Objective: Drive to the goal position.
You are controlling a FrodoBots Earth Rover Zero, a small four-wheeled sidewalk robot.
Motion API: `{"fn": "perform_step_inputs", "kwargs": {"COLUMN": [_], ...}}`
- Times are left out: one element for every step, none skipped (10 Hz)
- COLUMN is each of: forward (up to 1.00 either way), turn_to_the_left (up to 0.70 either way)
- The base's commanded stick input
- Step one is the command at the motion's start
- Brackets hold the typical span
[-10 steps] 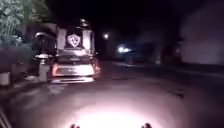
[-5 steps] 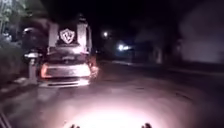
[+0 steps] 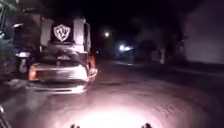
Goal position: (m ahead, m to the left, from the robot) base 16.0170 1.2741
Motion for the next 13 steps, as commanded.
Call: {"fn": "perform_step_inputs", "kwargs": {"forward": [0.7, 0.7, 0.7, 0.7, 0.7, 0.7, 0.7, 0.7, 0.7, 0.7, 0.7, 0.7, 0.7], "turn_to_the_left": [0.0, 0.0, -0.25, -0.35, -0.15, 0.0, 0.0, 0.0, 0.0, 0.0, 0.0, 0.0, 0.0]}}
